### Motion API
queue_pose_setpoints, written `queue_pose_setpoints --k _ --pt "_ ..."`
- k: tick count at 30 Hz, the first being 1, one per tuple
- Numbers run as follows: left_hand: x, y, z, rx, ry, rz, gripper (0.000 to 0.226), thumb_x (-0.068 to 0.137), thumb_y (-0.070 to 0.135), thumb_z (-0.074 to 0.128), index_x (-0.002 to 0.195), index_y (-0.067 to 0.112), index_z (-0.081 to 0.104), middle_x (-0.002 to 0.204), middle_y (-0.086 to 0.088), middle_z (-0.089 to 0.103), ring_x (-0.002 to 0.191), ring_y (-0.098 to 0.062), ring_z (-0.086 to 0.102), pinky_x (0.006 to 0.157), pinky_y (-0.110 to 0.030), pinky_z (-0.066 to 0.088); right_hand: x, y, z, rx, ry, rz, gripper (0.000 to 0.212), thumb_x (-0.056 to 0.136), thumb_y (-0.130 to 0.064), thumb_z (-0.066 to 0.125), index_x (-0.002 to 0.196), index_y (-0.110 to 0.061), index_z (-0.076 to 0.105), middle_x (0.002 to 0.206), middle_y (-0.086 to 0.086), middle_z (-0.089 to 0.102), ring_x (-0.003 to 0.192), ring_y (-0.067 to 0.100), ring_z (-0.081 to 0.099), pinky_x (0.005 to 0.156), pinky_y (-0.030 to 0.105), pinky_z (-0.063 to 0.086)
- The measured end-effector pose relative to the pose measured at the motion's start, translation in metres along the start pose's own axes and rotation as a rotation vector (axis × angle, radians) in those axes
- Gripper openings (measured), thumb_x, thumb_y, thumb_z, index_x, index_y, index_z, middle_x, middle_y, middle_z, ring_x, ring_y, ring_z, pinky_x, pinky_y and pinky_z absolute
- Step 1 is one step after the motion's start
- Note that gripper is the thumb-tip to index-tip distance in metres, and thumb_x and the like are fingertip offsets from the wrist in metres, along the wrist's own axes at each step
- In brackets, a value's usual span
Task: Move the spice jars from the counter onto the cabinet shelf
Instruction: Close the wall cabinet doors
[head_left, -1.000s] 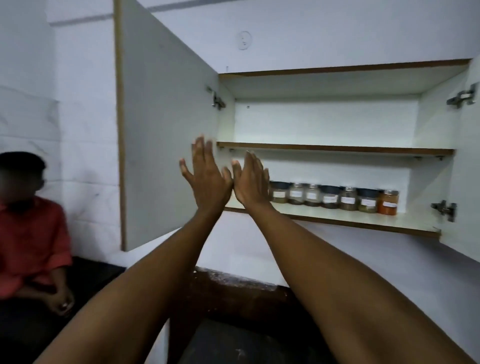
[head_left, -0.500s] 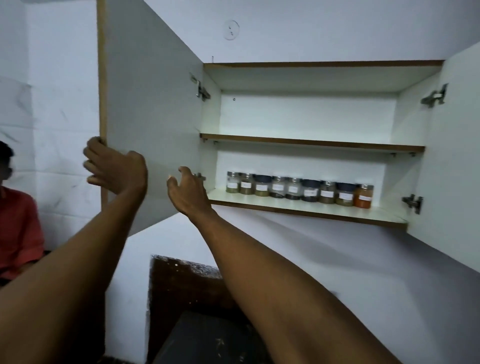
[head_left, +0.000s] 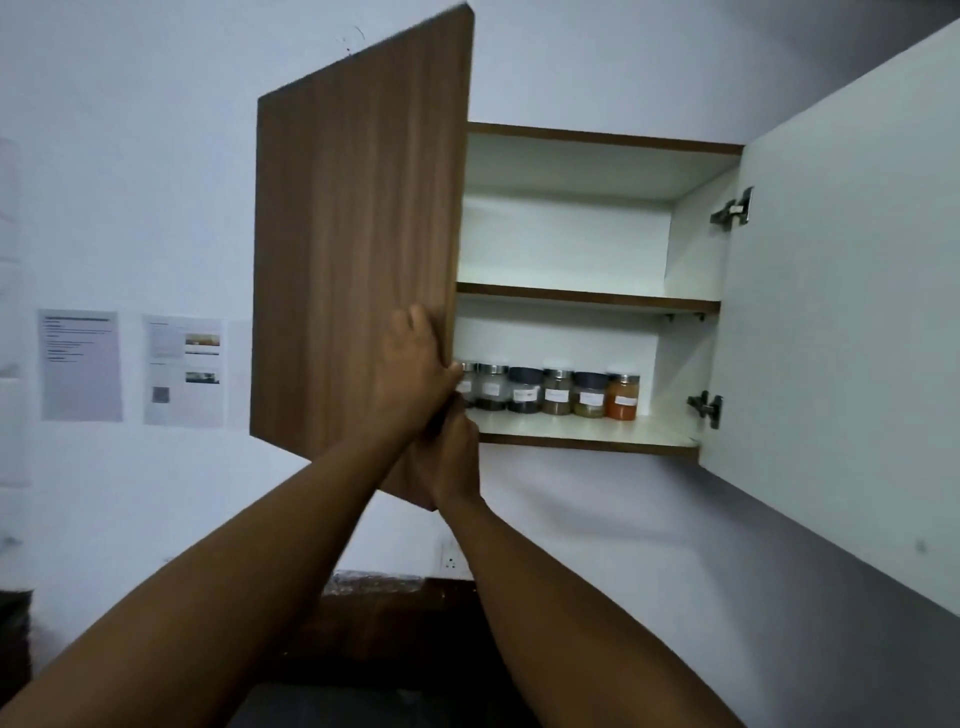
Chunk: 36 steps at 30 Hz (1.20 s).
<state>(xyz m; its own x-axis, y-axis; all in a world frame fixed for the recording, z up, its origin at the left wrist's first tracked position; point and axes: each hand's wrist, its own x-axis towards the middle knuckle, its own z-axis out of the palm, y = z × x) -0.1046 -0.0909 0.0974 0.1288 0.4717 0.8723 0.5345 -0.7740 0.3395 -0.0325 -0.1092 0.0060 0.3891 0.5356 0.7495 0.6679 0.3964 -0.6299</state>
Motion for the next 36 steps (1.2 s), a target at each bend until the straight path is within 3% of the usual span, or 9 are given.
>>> queue_pose_setpoints --k 2,6,10,14,21,25,29,33,36 --pt "0.013 0.011 0.037 0.173 -0.022 0.023 0.055 0.084 0.035 0.076 0.124 0.013 0.044 0.125 -0.009 0.047 0.099 -0.019 0.052 0.081 -0.033 0.047 0.026 0.023 -0.007 0.001 0.004 0.124 0.028 0.097 -0.026 0.062 0.121 -0.012 0.061 0.114 0.011 0.072 0.107 0.032 0.068 0.09 0.047 0.055" --pt "0.024 0.013 0.092 0.247 -0.087 0.032 0.079 0.087 0.026 0.072 0.152 0.014 0.029 0.157 -0.014 0.029 0.136 -0.032 0.042 0.106 -0.045 0.051 0.079 0.053 -0.017 0.425 -0.017 0.403 0.025 0.108 -0.023 0.044 0.11 -0.013 0.067 0.105 0.007 0.071 0.101 0.022 0.066 0.087 0.033 0.053" --pt "0.033 -0.008 0.131 0.217 -0.263 0.048 0.101 0.094 0.022 0.07 0.166 0.011 0.0 0.174 -0.014 -0.008 0.161 -0.035 0.004 0.131 -0.047 0.02 0.124 0.094 -0.014 0.22 -0.173 0.507 0.029 0.108 -0.018 0.039 0.117 -0.006 0.063 0.112 0.016 0.068 0.1 0.026 0.062 0.079 0.032 0.052" --pt "0.048 -0.031 0.15 0.123 -0.364 0.015 0.097 0.097 0.016 0.067 0.166 0.012 -0.001 0.174 -0.005 -0.013 0.163 -0.028 -0.005 0.133 -0.044 0.011 0.161 0.126 -0.004 -0.032 -0.288 0.42 0.037 0.106 -0.019 0.049 0.136 0.002 0.053 0.136 0.021 0.061 0.125 0.04 0.058 0.108 0.052 0.047" --pt "0.052 -0.059 0.183 0.099 -0.387 -0.008 0.089 0.101 0.013 0.057 0.167 0.016 -0.003 0.174 0.0 -0.013 0.162 -0.024 -0.009 0.133 -0.043 0.01 0.18 0.147 0.016 -0.021 -0.253 0.421 0.035 0.105 -0.017 0.051 0.136 -0.001 0.053 0.134 0.022 0.062 0.125 0.039 0.058 0.109 0.052 0.047" --pt "0.068 -0.035 0.176 0.159 -0.513 -0.139 0.099 0.095 0.029 0.068 0.167 0.012 0.003 0.175 -0.008 -0.005 0.162 -0.033 0.003 0.132 -0.048 0.014 0.155 0.14 0.0 -0.288 -0.238 0.326 0.047 0.099 -0.028 0.062 0.137 -0.004 0.051 0.136 0.018 0.06 0.128 0.037 0.056 0.108 0.05 0.047" --pt "0.079 0.045 0.155 -0.007 -0.567 -0.306 0.075 0.094 0.042 0.066 0.153 0.004 0.039 0.149 -0.02 0.052 0.135 -0.036 0.054 0.115 -0.049 0.045 0.119 0.093 -0.059 -0.096 -0.052 0.17 0.04 0.092 -0.019 0.069 0.129 -0.006 0.059 0.128 0.014 0.064 0.12 0.033 0.062 0.102 0.048 0.052" --pt "0.054 0.175 0.135 -0.448 -0.395 0.143 0.061 0.1 0.03 0.048 0.155 0.005 0.043 0.152 -0.02 0.054 0.14 -0.034 0.052 0.117 -0.037 0.039 0.099 0.048 -0.191 -0.079 0.315 0.067 0.038 0.102 -0.026 0.057 0.139 -0.02 0.05 0.134 0.004 0.059 0.121 0.029 0.06 0.101 0.052 0.052" --pt "0.035 0.281 0.116 -0.782 -0.326 0.443 0.054 0.103 0.028 0.042 0.152 0.008 0.05 0.156 -0.011 0.052 0.148 -0.022 0.048 0.125 -0.033 0.034 0.084 0.013 -0.294 -0.487 0.581 -0.174 0.052 0.108 -0.027 0.04 0.156 -0.007 0.034 0.162 0.015 0.038 0.152 0.029 0.034 0.126 0.049 0.026"
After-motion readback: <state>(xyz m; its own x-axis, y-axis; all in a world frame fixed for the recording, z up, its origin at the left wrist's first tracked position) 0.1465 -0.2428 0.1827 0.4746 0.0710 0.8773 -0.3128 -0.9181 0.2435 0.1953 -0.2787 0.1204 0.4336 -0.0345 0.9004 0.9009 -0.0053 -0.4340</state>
